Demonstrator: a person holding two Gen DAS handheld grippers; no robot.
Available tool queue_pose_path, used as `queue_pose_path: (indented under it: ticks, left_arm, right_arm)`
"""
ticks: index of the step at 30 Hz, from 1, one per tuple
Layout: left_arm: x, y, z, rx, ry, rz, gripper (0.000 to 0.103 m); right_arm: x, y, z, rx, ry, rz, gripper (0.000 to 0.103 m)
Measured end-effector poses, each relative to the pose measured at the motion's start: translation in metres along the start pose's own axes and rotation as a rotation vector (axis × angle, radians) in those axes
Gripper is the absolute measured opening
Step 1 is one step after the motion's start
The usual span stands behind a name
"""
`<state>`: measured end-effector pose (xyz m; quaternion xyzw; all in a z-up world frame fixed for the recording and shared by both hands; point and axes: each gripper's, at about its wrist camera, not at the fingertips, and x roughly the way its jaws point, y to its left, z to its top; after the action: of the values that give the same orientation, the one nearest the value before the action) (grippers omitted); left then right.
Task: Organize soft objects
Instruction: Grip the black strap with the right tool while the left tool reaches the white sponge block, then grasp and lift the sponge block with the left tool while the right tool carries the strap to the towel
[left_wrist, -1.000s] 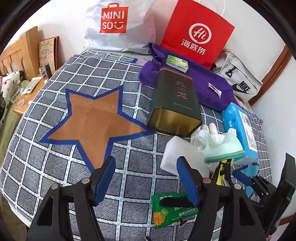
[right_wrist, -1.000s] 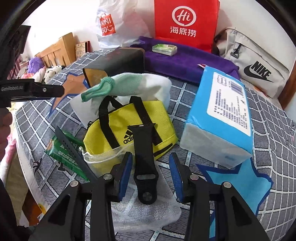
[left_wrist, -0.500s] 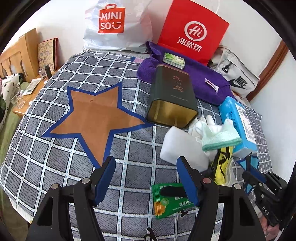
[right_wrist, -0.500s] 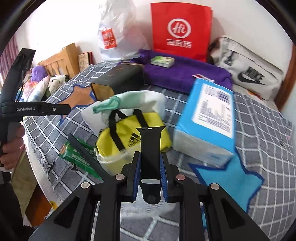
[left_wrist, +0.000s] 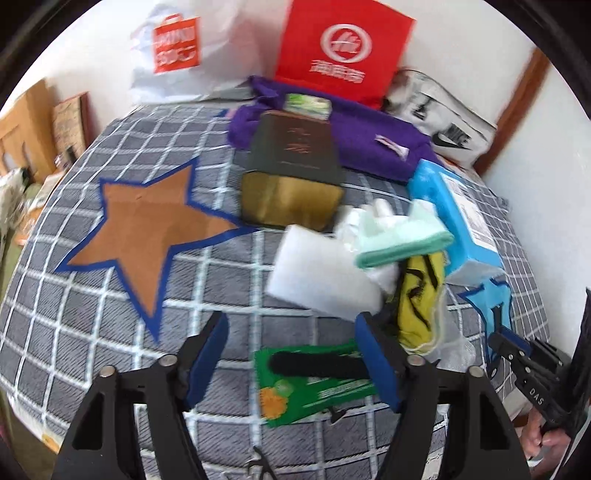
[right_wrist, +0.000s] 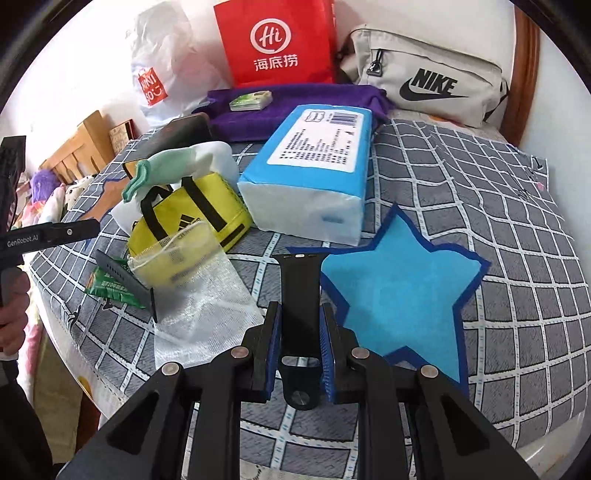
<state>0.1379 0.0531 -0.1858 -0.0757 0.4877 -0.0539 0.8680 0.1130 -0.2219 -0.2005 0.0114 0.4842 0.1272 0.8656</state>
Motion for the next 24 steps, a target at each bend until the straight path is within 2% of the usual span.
queue_pose_path:
  ticks: [3, 6, 14, 20, 21, 22, 24]
  left_arm:
    - [0.004, -0.015, 0.001, 0.075, -0.02, 0.012, 0.082]
    - [0.013, -0.022, 0.005, 0.106, -0.003, 0.032, 0.083]
    - [0.038, -0.023, 0.014, 0.113, 0.049, 0.023, 0.083]
    - [0.045, -0.017, 0.017, 0.101, 0.055, -0.019, 0.089]
    - [0.045, -0.016, 0.017, 0.101, 0.049, -0.031, 0.087]
    - [0.044, -0.014, 0.016, 0.101, 0.047, -0.047, 0.079]
    - [0.04, -0.011, 0.016, 0.091, 0.047, -0.081, 0.074]
  right_arm:
    - [0.004, -0.004, 0.0, 0.012, 0.005, 0.009, 0.02]
    - [0.009, -0.006, 0.0, 0.016, 0.014, 0.012, 0.02]
    - [0.021, -0.009, 0.003, 0.025, 0.033, 0.019, 0.02]
    - [0.027, -0.004, 0.009, 0.014, 0.033, 0.017, 0.021]
    - [0.028, -0.003, 0.009, 0.008, 0.033, 0.013, 0.021]
    - [0.028, -0.001, 0.01, 0.002, 0.033, 0.008, 0.021]
    - [0.028, 0.0, 0.012, -0.002, 0.037, 0.009, 0.021]
